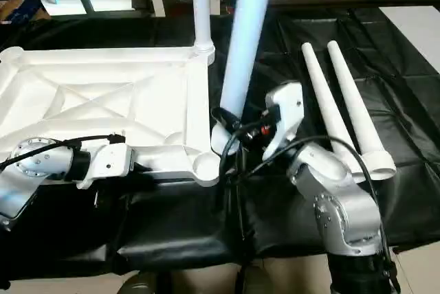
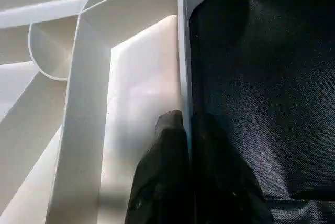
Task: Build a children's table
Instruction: Pick table leg
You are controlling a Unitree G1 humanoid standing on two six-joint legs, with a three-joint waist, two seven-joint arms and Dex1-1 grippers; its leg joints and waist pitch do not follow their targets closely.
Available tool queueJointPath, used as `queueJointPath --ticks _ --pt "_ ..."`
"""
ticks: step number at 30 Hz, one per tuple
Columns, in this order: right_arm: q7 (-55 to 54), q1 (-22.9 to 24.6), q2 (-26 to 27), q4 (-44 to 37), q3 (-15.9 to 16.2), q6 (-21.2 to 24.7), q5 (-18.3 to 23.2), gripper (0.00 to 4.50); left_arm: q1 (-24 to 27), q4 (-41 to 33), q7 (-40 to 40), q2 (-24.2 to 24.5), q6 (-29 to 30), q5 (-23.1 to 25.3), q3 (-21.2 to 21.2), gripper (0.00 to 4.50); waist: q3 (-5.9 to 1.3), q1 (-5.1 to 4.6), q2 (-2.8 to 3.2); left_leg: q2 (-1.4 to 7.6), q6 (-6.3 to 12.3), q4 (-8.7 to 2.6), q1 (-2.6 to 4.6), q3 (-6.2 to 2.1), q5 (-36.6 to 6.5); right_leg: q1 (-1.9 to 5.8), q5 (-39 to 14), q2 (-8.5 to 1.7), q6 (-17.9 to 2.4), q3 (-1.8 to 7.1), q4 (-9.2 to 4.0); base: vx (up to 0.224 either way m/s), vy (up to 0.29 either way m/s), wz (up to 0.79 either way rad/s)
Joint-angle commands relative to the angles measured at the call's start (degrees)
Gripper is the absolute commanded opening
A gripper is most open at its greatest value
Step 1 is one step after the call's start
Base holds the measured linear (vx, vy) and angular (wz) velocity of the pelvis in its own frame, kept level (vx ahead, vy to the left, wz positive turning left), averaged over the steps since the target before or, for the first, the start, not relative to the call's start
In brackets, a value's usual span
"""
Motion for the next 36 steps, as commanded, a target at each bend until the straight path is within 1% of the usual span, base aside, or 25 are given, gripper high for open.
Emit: queueJointPath --ticks 1,2,3,4,6,7,8,9,10,12,15,18,19,21,22,23,24,25,26,27,28,30,31,34,36 --pt "0.37 -0.07 -0.34 -0.41 -1.23 0.35 1.10 1.87 1.37 -0.63 2.93 -0.84 0.00 0.83 -0.08 0.01 -3.99 -0.06 -0.18 1.01 -0.08 -4.47 0.82 -0.14 -16.61 3.06 -18.18 -1.46 -10.26 1.57 -4.29 0.000 0.000 0.00" --pt "0.36 -0.14 -0.43 -0.35 -1.40 0.35 1.15 1.87 1.50 -1.06 3.00 -0.97 0.26 0.54 0.20 0.01 -3.90 -0.09 -0.23 0.98 0.04 -4.49 0.80 -0.09 -16.50 3.00 -18.22 -1.42 -10.24 1.60 -4.33 0.000 0.000 0.00" --pt "0.35 -0.28 -0.56 -0.26 -1.67 0.37 1.26 1.87 1.75 -1.99 2.42 -1.01 1.72 -0.43 0.54 0.32 -3.93 -0.04 -0.12 1.01 0.25 -4.46 1.05 0.01 -16.50 2.80 -18.21 -1.35 -10.26 1.64 -4.43 0.000 0.000 0.00" --pt "0.27 -0.44 -0.76 -0.29 -2.01 0.55 1.30 1.87 2.12 -3.33 1.99 -1.23 3.25 -1.91 1.06 0.32 -4.04 -0.06 -0.24 0.98 0.43 -4.46 0.96 0.02 -15.48 3.01 -16.95 -1.36 -10.55 1.67 -4.26 0.000 0.000 0.00" --pt "0.18 -0.77 -1.28 -0.22 -2.56 0.72 1.38 1.87 2.63 -6.38 1.82 -2.30 5.07 -4.98 2.11 0.32 -4.04 -0.11 -0.23 0.96 0.72 -4.43 0.83 0.08 -14.26 3.09 -15.59 -1.34 -11.07 1.71 -4.12 0.000 0.000 0.00" --pt "0.18 -0.77 -1.28 -0.22 -2.56 0.72 1.38 1.87 2.63 -6.38 1.82 -2.30 5.07 -4.98 2.11 0.55 -4.21 -0.10 -0.23 1.03 1.06 -4.33 0.92 0.13 -13.30 3.17 -14.03 -1.35 -11.61 1.72 -4.00 0.000 0.000 0.00" --pt "0.22 -1.01 -1.65 -0.11 -2.78 0.73 1.46 1.87 2.49 -7.35 3.02 -3.35 3.79 -5.07 2.28 0.73 -4.26 -0.08 -0.30 1.01 1.34 -4.26 0.88 0.18 -12.59 3.19 -12.92 -1.30 -11.86 1.70 -3.93 0.000 0.000 0.00" --pt "0.22 -1.01 -1.65 -0.11 -2.78 0.73 1.46 1.87 2.49 -7.35 3.02 -3.35 3.79 -5.07 2.28 0.73 -4.46 -0.03 -0.20 1.04 2.05 -4.08 0.98 0.29 -10.96 3.23 -9.98 -1.18 -12.57 1.71 -3.77 0.000 0.000 0.00" --pt "0.27 -1.20 -1.84 0.05 -2.83 0.67 1.47 1.87 2.21 -6.90 3.52 -3.70 2.62 -4.04 1.79 0.80 -4.50 -0.03 -0.24 0.96 2.79 -3.93 0.85 0.33 -9.58 3.34 -7.41 -1.06 -13.31 1.64 -3.55 0.000 0.000 0.00" --pt "0.28 -1.27 -1.87 0.12 -2.82 0.65 1.44 1.87 2.14 -6.71 3.44 -3.72 2.50 -3.82 1.60 0.80 -4.41 -0.04 -0.42 0.85 3.59 -3.84 0.69 0.41 -8.70 3.54 -6.16 -1.11 -13.59 1.62 -3.47 0.000 0.000 0.00" --pt "0.53 -1.50 -2.09 0.23 -2.89 0.65 1.29 1.87 2.05 -4.93 3.53 -3.50 1.02 -2.02 0.80 0.80 -4.27 -0.04 -0.38 0.84 3.79 -3.89 0.72 0.47 -9.40 3.58 -8.25 -1.18 -13.27 1.64 -3.78 0.000 0.000 0.00" --pt "0.62 -1.56 -2.39 0.14 -2.93 0.67 1.41 1.87 1.95 -3.92 3.72 -3.24 0.46 -0.94 0.39 0.80 -4.07 -0.11 -0.35 0.96 2.65 -4.12 0.91 0.46 -12.07 3.38 -12.67 -1.25 -12.11 1.70 -4.16 0.000 0.000 0.00" --pt "0.63 -1.50 -2.48 0.08 -2.91 0.65 1.46 1.87 1.93 -4.04 3.71 -3.30 0.73 -1.06 0.38 0.80 -4.02 -0.11 -0.21 0.98 2.13 -4.19 0.97 0.43 -12.83 3.29 -13.78 -1.25 -11.75 1.70 -4.24 0.000 0.000 0.00" --pt "0.58 -1.25 -2.61 -0.18 -2.85 0.63 1.53 1.87 2.11 -4.84 3.68 -3.82 1.90 -1.72 0.26 0.80 -4.02 -0.06 -0.16 1.04 1.53 -4.27 1.13 0.42 -13.61 3.14 -14.47 -1.23 -11.52 1.74 -4.28 0.000 0.000 0.00" --pt "0.53 -1.11 -2.62 -0.32 -2.80 0.61 1.54 1.87 2.23 -5.34 3.65 -4.17 2.66 -2.22 0.13 0.97 -4.07 -0.07 -0.01 1.03 1.26 -4.28 1.11 0.40 -13.66 3.17 -14.08 -1.21 -11.59 1.75 -4.21 0.000 0.000 0.00" --pt "0.50 -1.07 -2.61 -0.36 -2.78 0.60 1.53 1.87 2.28 -5.49 3.62 -4.28 2.90 -2.35 0.06 1.08 -4.10 -0.08 -0.06 1.02 1.17 -4.27 1.10 0.42 -13.53 3.20 -13.65 -1.19 -11.68 1.75 -4.18 0.000 0.000 0.00" --pt "0.40 -0.92 -2.57 -0.51 -2.69 0.58 1.49 1.87 2.45 -6.04 3.49 -4.65 3.78 -2.82 -0.22 1.08 -4.22 -0.05 -0.03 1.02 1.18 -4.20 1.16 0.45 -13.00 3.20 -12.33 -1.14 -11.98 1.76 -4.06 0.000 0.000 0.00" --pt "0.40 -0.92 -2.57 -0.51 -2.69 0.58 1.49 1.87 2.45 -6.04 3.49 -4.65 3.78 -2.82 -0.22 1.08 -4.27 -0.03 -0.08 1.00 1.38 -4.15 1.05 0.45 -12.32 3.31 -10.90 -1.13 -12.43 1.76 -3.93 0.000 0.000 0.00" --pt "0.27 -0.77 -2.46 -0.72 -2.57 0.56 1.46 1.87 2.43 -5.81 4.34 -5.09 3.19 -2.12 -0.46 1.18 -4.37 0.03 0.20 0.99 1.46 -4.09 1.08 0.42 -11.99 3.36 -10.18 -1.13 -12.67 1.75 -3.84 0.000 0.000 0.00" --pt "0.19 -0.69 -2.39 -0.88 -2.47 0.56 1.49 1.87 2.35 -5.40 4.96 -5.47 2.49 -1.46 -0.67 1.27 -4.40 -0.04 0.05 0.94 1.76 -4.02 1.00 0.49 -11.67 3.44 -9.10 -1.06 -12.97 1.71 -3.84 0.000 0.000 0.00" --pt "0.14 -0.61 -2.33 -1.02 -2.38 0.56 1.50 1.87 2.33 -5.05 5.14 -5.79 2.11 -1.17 -0.79 1.27 -4.40 0.03 0.06 0.93 2.00 -3.98 0.98 0.51 -11.46 3.49 -8.59 -1.09 -13.19 1.73 -3.81 0.000 0.000 0.00" --pt "0.17 -0.50 -2.32 -1.14 -2.28 0.57 1.50 1.87 2.31 -4.68 5.21 -6.19 1.74 -0.92 -1.02 1.27 -4.46 0.05 -0.04 0.94 2.29 -3.97 0.94 0.49 -11.40 3.57 -8.79 -1.14 -13.24 1.72 -3.85 0.000 0.000 0.00" --pt "0.18 -0.47 -2.34 -1.17 -2.24 0.58 1.51 1.87 2.28 -4.50 5.31 -6.38 1.58 -0.74 -1.14 1.27 -4.40 0.06 0.06 0.96 2.26 -4.00 0.97 0.52 -11.74 3.52 -9.36 -1.14 -13.21 1.72 -3.92 0.000 0.000 0.00" --pt "0.20 -0.34 -2.44 -1.29 -2.11 0.59 1.52 1.87 2.14 -4.17 5.80 -6.79 1.44 -0.27 -1.61 1.27 -4.36 0.03 -0.02 1.01 1.93 -4.07 0.98 0.49 -12.70 3.52 -11.04 -1.19 -12.87 1.73 -4.01 0.000 0.000 0.00" --pt "0.21 -0.40 -2.45 -1.27 -2.05 0.63 1.52 1.87 1.89 -3.47 6.25 -6.90 1.03 0.22 -1.78 1.27 -4.37 0.03 -0.05 1.00 1.88 -4.06 1.02 0.51 -12.66 3.46 -11.09 -1.15 -12.73 1.76 -4.06 0.000 0.000 0.00"
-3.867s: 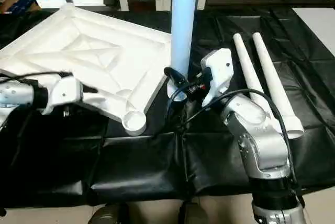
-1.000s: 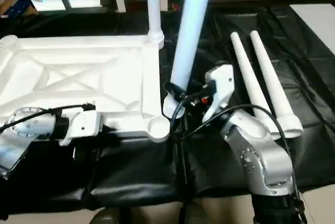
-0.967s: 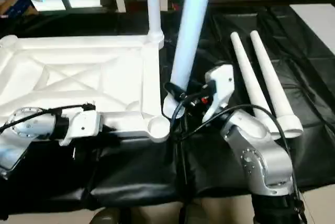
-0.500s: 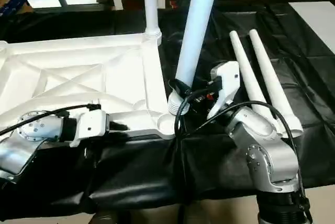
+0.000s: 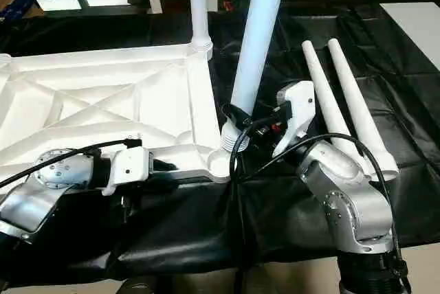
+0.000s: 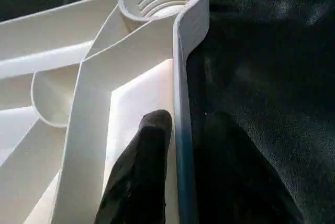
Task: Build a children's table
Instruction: Pick table leg
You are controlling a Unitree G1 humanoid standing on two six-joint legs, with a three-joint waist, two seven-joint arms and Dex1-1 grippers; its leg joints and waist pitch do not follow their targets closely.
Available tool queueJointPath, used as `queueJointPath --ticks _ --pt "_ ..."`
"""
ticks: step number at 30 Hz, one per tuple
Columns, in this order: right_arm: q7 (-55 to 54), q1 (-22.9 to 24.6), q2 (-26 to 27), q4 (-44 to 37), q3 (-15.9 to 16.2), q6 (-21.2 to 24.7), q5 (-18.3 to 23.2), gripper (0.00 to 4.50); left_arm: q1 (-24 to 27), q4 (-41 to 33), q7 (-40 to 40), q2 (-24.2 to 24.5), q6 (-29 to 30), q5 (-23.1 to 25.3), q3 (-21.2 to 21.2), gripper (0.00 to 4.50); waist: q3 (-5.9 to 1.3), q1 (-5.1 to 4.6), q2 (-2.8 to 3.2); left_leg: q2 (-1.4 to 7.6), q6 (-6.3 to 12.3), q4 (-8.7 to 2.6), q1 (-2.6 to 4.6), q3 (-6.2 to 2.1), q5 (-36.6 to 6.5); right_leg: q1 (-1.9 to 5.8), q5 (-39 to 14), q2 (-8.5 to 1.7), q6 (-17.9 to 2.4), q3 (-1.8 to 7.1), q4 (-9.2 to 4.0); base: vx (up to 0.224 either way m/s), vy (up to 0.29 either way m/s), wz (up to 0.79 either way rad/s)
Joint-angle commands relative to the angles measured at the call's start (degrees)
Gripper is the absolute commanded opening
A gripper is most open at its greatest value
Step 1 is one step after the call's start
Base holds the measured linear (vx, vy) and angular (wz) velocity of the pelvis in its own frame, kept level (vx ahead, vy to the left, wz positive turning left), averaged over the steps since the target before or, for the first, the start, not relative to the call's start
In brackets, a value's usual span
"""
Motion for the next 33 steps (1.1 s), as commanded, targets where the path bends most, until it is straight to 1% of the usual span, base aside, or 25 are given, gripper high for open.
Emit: queueJointPath --ticks 1,8,10,11,13,14,15,19,21,22,24,25,26,28,29,33 --pt "0.21 0.23 -0.30 -1.70 0.03 0.18 0.54 1.87 -0.47 1.31 0.60 0.07 -0.53 1.14 -0.93 1.27 -4.48 0.05 0.09 0.98 1.65 -3.74 1.05 -0.06 -12.47 3.52 -11.16 -1.24 -12.56 1.27 -3.47 0.000 0.000 0.00" --pt "0.22 0.10 -0.31 -1.62 0.11 0.18 0.53 1.87 -1.02 2.44 0.37 0.28 -0.19 0.31 -0.01 1.27 -4.59 0.09 0.17 0.96 1.77 -3.69 1.04 -0.09 -11.81 3.54 -10.06 -1.21 -12.78 1.23 -3.31 0.000 0.000 0.00" --pt "0.24 0.06 -0.31 -1.57 0.13 0.17 0.55 1.87 -1.23 3.07 0.25 0.73 -0.46 0.46 0.38 1.27 -4.63 0.11 0.03 0.92 1.95 -3.63 1.04 -0.03 -11.42 3.58 -9.44 -1.20 -13.00 1.25 -3.26 0.000 0.000 0.00" --pt "0.24 0.06 -0.31 -1.57 0.13 0.17 0.55 1.87 -1.23 3.07 0.25 0.73 -0.46 0.46 0.38 1.11 -4.61 0.11 0.07 0.92 2.03 -3.62 1.04 -0.03 -11.38 3.56 -9.40 -1.20 -13.06 1.26 -3.26 0.000 0.000 0.00" --pt "0.27 0.01 -0.28 -1.51 0.22 0.12 0.54 1.87 -1.28 3.31 -0.08 1.21 -0.67 0.77 0.17 1.11 -4.55 0.07 0.08 0.94 2.10 -3.69 0.97 -0.07 -11.49 3.60 -9.88 -1.25 -12.98 1.23 -3.30 0.000 0.000 0.00" --pt "0.27 0.01 -0.28 -1.51 0.22 0.12 0.54 1.87 -1.28 3.31 -0.08 1.21 -0.67 0.77 0.17 0.98 -4.54 0.05 0.08 0.94 2.06 -3.68 0.99 -0.06 -11.66 3.58 -10.15 -1.24 -12.93 1.23 -3.32 0.000 0.000 0.00" --pt "0.30 0.00 -0.26 -1.49 0.26 0.09 0.53 1.87 -1.26 3.37 -0.19 1.34 -0.80 0.84 0.03 0.76 -4.57 0.05 0.09 0.95 2.00 -3.66 1.03 -0.06 -11.73 3.59 -10.32 -1.27 -12.91 1.25 -3.32 0.000 0.000 0.00" --pt "0.39 -0.06 -0.27 -1.47 0.27 0.05 0.57 1.87 -1.04 3.43 -0.46 1.61 -0.79 0.98 -0.33 0.73 -4.44 0.04 0.13 0.98 1.82 -3.74 1.04 -0.07 -12.22 3.50 -11.23 -1.27 -12.63 1.25 -3.40 0.000 0.000 0.00" --pt "0.46 -0.13 -0.30 -1.39 0.28 0.02 0.56 1.87 -0.70 3.59 -0.82 2.00 -0.86 1.34 -0.79 0.39 -4.44 0.02 0.08 0.96 1.69 -3.75 1.06 -0.07 -12.52 3.50 -11.69 -1.28 -12.43 1.27 -3.46 0.000 0.000 0.00" --pt "0.48 -0.15 -0.31 -1.36 0.27 0.02 0.57 1.87 -0.61 3.52 -0.88 2.04 -0.82 1.36 -0.86 0.32 -4.42 0.02 0.12 0.98 1.62 -3.78 1.03 -0.09 -12.41 3.49 -11.67 -1.28 -12.41 1.26 -3.44 0.000 0.000 0.00" --pt "0.52 -0.22 -0.33 -1.25 0.22 -0.01 0.58 1.87 -0.37 3.34 -0.96 2.12 -0.61 1.51 -1.06 0.32 -4.44 0.02 0.11 0.97 1.56 -3.76 1.07 -0.06 -12.39 3.45 -11.42 -1.24 -12.49 1.28 -3.41 0.000 0.000 0.00" --pt "0.54 -0.26 -0.34 -1.21 0.19 0.00 0.61 1.87 -0.25 3.35 -1.00 2.23 -0.60 1.75 -1.25 0.11 -4.47 0.00 0.11 0.97 1.53 -3.76 1.04 -0.07 -12.34 3.51 -11.14 -1.25 -12.58 1.27 -3.38 0.000 0.000 0.00" --pt "0.54 -0.25 -0.35 -1.22 0.17 0.01 0.63 1.87 -0.20 3.33 -1.01 2.28 -0.61 1.84 -1.31 0.04 -4.43 -0.03 0.03 0.96 1.56 -3.76 1.04 -0.05 -12.32 3.49 -11.07 -1.23 -12.56 1.28 -3.40 0.000 0.000 0.00" --pt "0.56 -0.32 -0.35 -1.18 0.13 0.06 0.70 1.87 -0.08 3.49 -0.92 2.36 -0.75 2.02 -1.42 0.03 -4.47 -0.02 0.07 0.96 1.75 -3.71 1.11 0.00 -12.13 3.46 -10.62 -1.21 -12.70 1.30 -3.37 0.000 0.000 0.00" --pt "0.49 -0.51 -0.13 -1.08 -0.16 0.42 1.25 1.87 -0.08 3.53 -0.86 2.42 -0.63 2.00 -1.48 0.03 -4.44 -0.03 -0.03 0.96 1.79 -3.71 1.08 0.02 -12.11 3.47 -10.58 -1.24 -12.76 1.33 -3.37 0.000 0.000 0.00" --pt "-0.18 -1.35 0.88 -0.70 -1.48 2.21 3.59 1.87 -0.10 3.54 -1.06 2.47 -0.05 1.91 -1.54 0.02 -4.26 -0.06 -0.06 1.00 1.67 -3.86 1.11 -0.02 -13.27 3.35 -13.25 -1.31 -12.18 1.33 -3.63 0.000 0.000 0.00"
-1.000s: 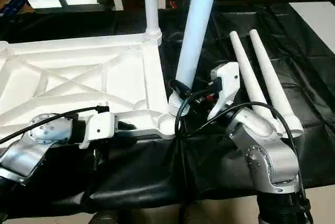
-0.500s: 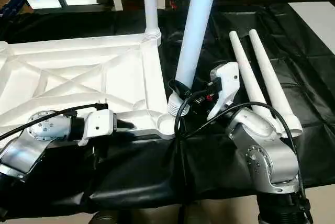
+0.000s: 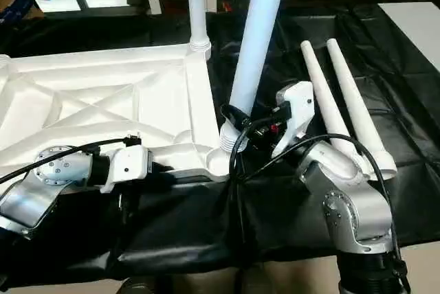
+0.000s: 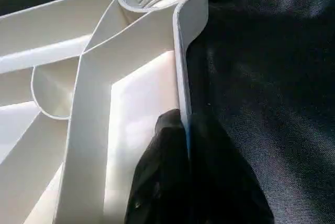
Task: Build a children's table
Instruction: Pick table leg
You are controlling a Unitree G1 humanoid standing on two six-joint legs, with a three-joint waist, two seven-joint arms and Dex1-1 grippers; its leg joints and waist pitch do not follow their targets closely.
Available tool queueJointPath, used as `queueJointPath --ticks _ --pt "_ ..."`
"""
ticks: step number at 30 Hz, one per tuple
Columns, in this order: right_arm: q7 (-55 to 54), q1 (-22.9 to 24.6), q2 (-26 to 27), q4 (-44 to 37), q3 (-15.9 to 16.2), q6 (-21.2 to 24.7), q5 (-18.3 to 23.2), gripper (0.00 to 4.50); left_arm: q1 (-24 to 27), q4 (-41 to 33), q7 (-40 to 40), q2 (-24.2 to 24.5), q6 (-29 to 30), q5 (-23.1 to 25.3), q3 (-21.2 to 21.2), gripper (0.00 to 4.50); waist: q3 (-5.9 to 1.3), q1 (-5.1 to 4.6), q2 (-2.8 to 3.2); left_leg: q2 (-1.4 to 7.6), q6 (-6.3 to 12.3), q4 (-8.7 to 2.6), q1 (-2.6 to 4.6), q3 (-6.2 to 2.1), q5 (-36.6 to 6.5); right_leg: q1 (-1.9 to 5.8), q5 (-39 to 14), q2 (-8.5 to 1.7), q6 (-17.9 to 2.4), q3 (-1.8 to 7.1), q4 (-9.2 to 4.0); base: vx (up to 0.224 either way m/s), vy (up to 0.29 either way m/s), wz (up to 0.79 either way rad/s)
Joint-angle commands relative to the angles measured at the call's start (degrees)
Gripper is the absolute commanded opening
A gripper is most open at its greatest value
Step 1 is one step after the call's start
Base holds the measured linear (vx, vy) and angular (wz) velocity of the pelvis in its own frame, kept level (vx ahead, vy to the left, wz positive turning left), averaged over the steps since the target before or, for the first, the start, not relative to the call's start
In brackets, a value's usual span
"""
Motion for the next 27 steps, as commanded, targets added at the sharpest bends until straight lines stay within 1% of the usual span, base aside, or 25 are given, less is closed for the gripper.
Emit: queueJointPath --ticks 1,2,3,4,5,6,7,8,9,10,11,12,13,14,15,16,17,18,19,20,21,24,27 --pt "-0.40 -1.28 0.77 -0.59 -1.71 1.87 2.78 1.87 1.38 1.41 -0.18 1.05 0.81 1.88 -1.08 0.02 -4.18 -0.01 -0.10 0.96 1.62 -3.90 0.98 -0.16 -13.52 3.29 -13.72 -1.30 -12.00 1.30 -3.73 0.000 0.000 0.00" --pt "-0.83 -1.62 1.38 -0.47 -2.50 2.92 4.31 1.87 1.48 1.40 -0.08 1.00 0.82 1.91 -1.12 0.02 -4.15 -0.03 -0.21 0.97 1.60 -3.92 0.96 -0.17 -13.67 3.26 -14.02 -1.30 -11.90 1.29 -3.75 0.000 0.000 0.00" --pt "-1.52 -2.15 2.25 -0.26 -3.71 4.57 6.73 1.87 1.60 1.39 0.09 0.95 0.77 2.00 -1.18 0.02 -4.15 -0.02 -0.12 0.97 1.50 -3.94 1.03 -0.19 -13.58 3.19 -14.36 -1.32 -11.72 1.30 -3.77 0.000 0.000 0.00" --pt "-1.85 -2.40 2.66 -0.16 -4.28 5.36 7.89 1.87 1.65 1.38 0.18 0.94 0.74 2.03 -1.22 0.02 -4.15 -0.05 -0.05 0.97 1.47 -3.95 1.10 -0.19 -13.46 3.14 -14.37 -1.31 -11.69 1.32 -3.77 0.000 0.000 0.00" --pt "-3.49 -3.97 3.87 0.61 -7.39 9.53 14.51 1.87 2.07 1.22 0.59 0.91 0.78 2.46 -1.52 0.02 -4.06 -0.10 -0.25 0.97 1.48 -3.96 1.06 -0.16 -13.35 3.07 -14.26 -1.25 -11.65 1.33 -3.80 0.000 0.000 0.00" --pt "-4.21 -4.64 3.82 1.35 -8.89 12.88 18.73 1.87 2.23 1.12 0.91 0.81 0.87 2.63 -1.57 0.02 -4.10 -0.07 -0.12 0.95 1.73 -3.96 1.09 -0.27 -13.01 3.16 -14.02 -1.33 -11.87 1.34 -3.70 0.000 0.000 0.00" --pt "-4.78 -5.16 3.76 1.95 -10.08 15.55 22.07 1.87 2.35 1.03 1.16 0.74 0.93 2.77 -1.61 0.02 -3.99 -0.14 -0.26 0.84 1.78 -3.96 1.19 -0.30 -12.82 3.23 -14.14 -1.25 -12.01 1.32 -3.75 0.000 0.000 0.00" --pt "-4.71 -5.32 3.36 2.30 -10.51 16.94 23.47 1.87 2.40 0.95 1.30 0.68 1.01 2.83 -1.63 0.02 -3.81 -0.12 -0.39 0.95 1.71 -4.02 1.11 -0.25 -12.86 3.06 -14.59 -1.26 -11.89 1.36 -3.88 0.000 0.000 0.00" --pt "-4.71 -5.44 3.17 2.71 -11.16 18.06 25.26 1.87 2.47 0.88 1.52 0.61 1.02 2.89 -1.61 0.02 -3.85 -0.10 -0.31 0.86 1.49 -3.99 1.13 -0.16 -12.78 3.08 -15.02 -1.21 -11.64 1.32 -3.91 0.000 0.000 0.00" --pt "-4.71 -5.44 3.17 2.71 -11.16 18.06 25.26 1.87 2.47 0.88 1.52 0.61 1.02 2.89 -1.61 0.02 -3.84 -0.08 -0.32 0.91 1.39 -4.00 1.04 -0.15 -12.66 3.06 -15.03 -1.22 -11.46 1.32 -3.91 0.000 0.000 0.00" --pt "-5.53 -5.84 2.95 4.03 -13.13 20.38 30.72 1.87 2.56 0.53 1.77 0.48 1.38 2.80 -1.49 0.02 -3.65 -0.16 -0.83 0.81 1.56 -4.07 0.99 -0.08 -12.62 3.06 -15.53 -1.29 -11.18 1.36 -4.05 0.000 0.000 0.00" --pt "-6.49 -6.11 2.80 5.28 -14.88 22.25 36.42 1.87 2.71 0.13 1.89 0.47 1.69 2.77 -1.44 0.02 -3.65 -0.07 -0.64 0.88 1.60 -4.07 1.00 -0.05 -12.63 2.94 -16.62 -1.38 -10.92 1.38 -4.17 0.000 0.000 0.00" --pt "-7.06 -6.24 2.83 5.75 -15.62 22.98 38.85 1.87 2.76 -0.01 1.94 0.47 1.82 2.76 -1.41 0.02 -3.49 -0.10 -0.78 0.87 1.75 -4.12 1.03 -0.04 -12.84 2.86 -17.68 -1.44 -10.67 1.39 -4.33 0.000 0.000 0.00" --pt "-7.17 -6.26 2.81 5.82 -15.72 23.04 39.25 1.87 2.77 -0.03 1.96 0.48 1.83 2.77 -1.41 0.02 -3.49 -0.10 -0.76 0.86 1.77 -4.12 1.05 -0.01 -12.91 2.86 -18.18 -1.45 -10.49 1.39 -4.40 0.000 0.000 0.00" --pt "-7.84 -6.37 2.73 6.31 -16.39 23.43 41.81 1.87 2.83 -0.15 2.07 0.53 1.90 2.87 -1.39 0.02 -3.33 -0.08 -0.79 0.88 1.67 -4.24 1.03 -0.01 -13.21 2.74 -19.60 -1.48 -9.87 1.35 -4.61 0.000 0.000 0.00" --pt "-10.37 -7.04 2.88 7.35 -18.42 25.14 47.74 1.87 2.91 -0.40 2.32 0.61 2.09 2.96 -1.39 0.02 -3.26 -0.08 -0.85 0.89 1.50 -4.31 1.07 0.02 -13.06 2.61 -20.06 -1.40 -9.38 1.36 -4.69 0.000 0.000 0.00" --pt "-10.37 -7.04 2.88 7.35 -18.42 25.14 47.74 1.87 2.91 -0.40 2.32 0.61 2.09 2.96 -1.39 0.02 -3.30 -0.11 -0.85 0.86 1.50 -4.31 1.09 -0.03 -13.06 2.64 -19.98 -1.40 -9.44 1.35 -4.63 0.000 0.000 0.00" --pt "-11.86 -7.47 2.89 7.97 -19.53 25.93 51.50 1.87 3.02 -0.68 2.39 0.67 2.29 2.90 -1.37 0.02 -3.23 -0.12 -0.81 0.86 1.29 -4.35 1.05 0.02 -13.06 2.51 -20.30 -1.36 -9.21 1.32 -4.71 0.000 0.000 0.00" --pt "-12.44 -7.66 2.67 8.27 -19.96 26.44 54.02 1.87 3.15 -0.96 2.40 0.74 2.43 2.87 -1.36 0.02 -3.03 -0.13 -0.80 0.87 1.14 -4.47 1.08 -0.01 -13.61 2.42 -20.92 -1.36 -8.93 1.29 -4.79 0.000 0.000 0.00" --pt "-12.45 -7.67 2.57 8.28 -20.01 26.58 54.48 1.87 3.18 -1.01 2.40 0.75 2.46 2.87 -1.36 0.02 -3.07 -0.12 -0.78 0.89 1.07 -4.46 1.10 0.01 -13.72 2.39 -21.06 -1.37 -8.80 1.29 -4.81 0.000 0.000 0.00" --pt "-12.34 -7.62 1.89 8.19 -20.24 27.44 57.16 1.87 3.37 -1.32 2.40 0.81 2.61 2.88 -1.36 0.02 -3.02 -0.12 -0.87 0.87 0.98 -4.53 1.08 0.05 -13.74 2.38 -21.06 -1.33 -8.56 1.27 -4.88 0.000 0.000 0.00" --pt "-12.20 -7.27 0.63 8.56 -20.35 28.56 60.84 1.87 3.50 -1.63 2.50 0.90 2.87 2.93 -1.42 0.02 -2.96 -0.09 -0.87 0.88 1.13 -4.65 0.94 0.10 -12.94 2.47 -19.84 -1.29 -8.49 1.22 -4.90 0.000 0.000 0.00" --pt "-12.22 -7.02 -0.01 8.59 -20.33 28.94 63.04 1.87 3.56 -1.75 2.54 0.92 3.01 2.98 -1.44 0.02 -3.00 0.00 -0.96 0.89 1.42 -4.70 0.99 0.26 -12.06 2.44 -19.02 -1.29 -8.57 1.20 -4.97 0.000 0.000 0.00"
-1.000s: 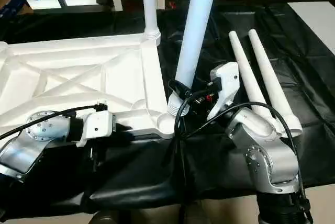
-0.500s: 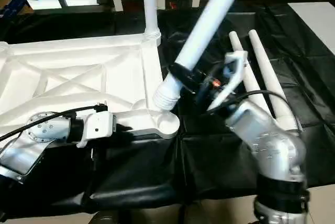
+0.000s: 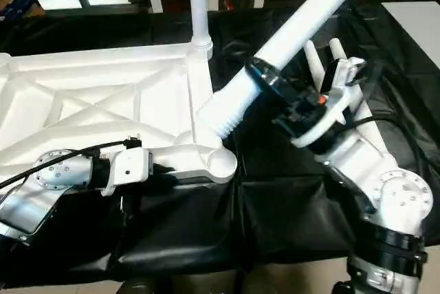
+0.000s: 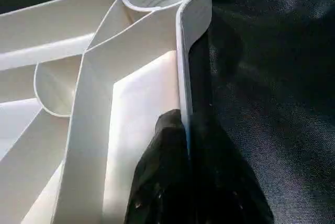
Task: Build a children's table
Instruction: Pick table leg
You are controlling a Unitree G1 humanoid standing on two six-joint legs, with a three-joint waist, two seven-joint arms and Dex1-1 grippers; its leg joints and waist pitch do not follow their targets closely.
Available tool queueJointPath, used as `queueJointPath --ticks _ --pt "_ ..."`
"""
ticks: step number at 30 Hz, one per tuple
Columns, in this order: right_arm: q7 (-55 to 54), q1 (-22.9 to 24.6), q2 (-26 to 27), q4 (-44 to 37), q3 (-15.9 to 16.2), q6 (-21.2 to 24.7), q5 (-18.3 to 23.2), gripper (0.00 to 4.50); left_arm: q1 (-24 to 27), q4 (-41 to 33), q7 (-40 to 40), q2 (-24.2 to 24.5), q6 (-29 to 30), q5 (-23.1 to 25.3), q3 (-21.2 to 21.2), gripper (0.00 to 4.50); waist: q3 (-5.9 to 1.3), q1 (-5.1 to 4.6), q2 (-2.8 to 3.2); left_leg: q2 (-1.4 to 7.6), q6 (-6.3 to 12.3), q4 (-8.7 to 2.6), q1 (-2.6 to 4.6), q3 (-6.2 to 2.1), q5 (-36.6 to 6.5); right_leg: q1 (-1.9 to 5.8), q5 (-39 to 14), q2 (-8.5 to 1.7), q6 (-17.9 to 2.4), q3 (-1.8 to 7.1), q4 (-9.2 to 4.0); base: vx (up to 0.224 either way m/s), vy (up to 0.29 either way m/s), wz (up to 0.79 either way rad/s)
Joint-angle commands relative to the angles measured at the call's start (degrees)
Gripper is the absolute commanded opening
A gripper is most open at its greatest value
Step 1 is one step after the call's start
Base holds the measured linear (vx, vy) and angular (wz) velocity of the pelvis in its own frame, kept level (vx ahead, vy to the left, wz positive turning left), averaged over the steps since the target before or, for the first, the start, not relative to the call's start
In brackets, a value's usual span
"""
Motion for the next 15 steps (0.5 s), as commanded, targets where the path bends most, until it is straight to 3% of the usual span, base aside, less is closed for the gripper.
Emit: queueJointPath --ticks 1,11,15 --pt "-0.84 0.39 -0.67 -0.19 -0.64 0.63 3.46 1.87 1.60 2.07 0.73 0.79 1.18 2.66 -1.32 0.02 -3.07 -0.05 -0.80 0.91 1.57 -3.80 0.89 -0.20 -11.71 2.49 -18.41 -1.24 -9.16 1.16 -4.18 0.000 0.000 0.00" --pt "-4.11 0.54 -2.08 -0.04 -0.64 -0.09 11.77 1.87 1.79 1.48 0.90 0.96 1.65 2.66 -1.43 0.02 -2.67 0.04 -0.81 0.94 0.83 -4.19 0.92 -0.24 -14.16 2.18 -23.01 -1.36 -7.39 1.15 -4.85 0.000 0.000 0.00" --pt "0.87 2.23 -3.94 -3.50 -1.02 1.07 16.91 1.87 1.95 1.12 0.86 1.09 1.95 2.64 -1.50 0.02 -2.51 0.15 -0.88 1.02 0.99 -4.29 0.87 -0.27 -14.95 2.07 -24.00 -1.37 -6.60 1.19 -5.07 0.000 0.000 0.00"
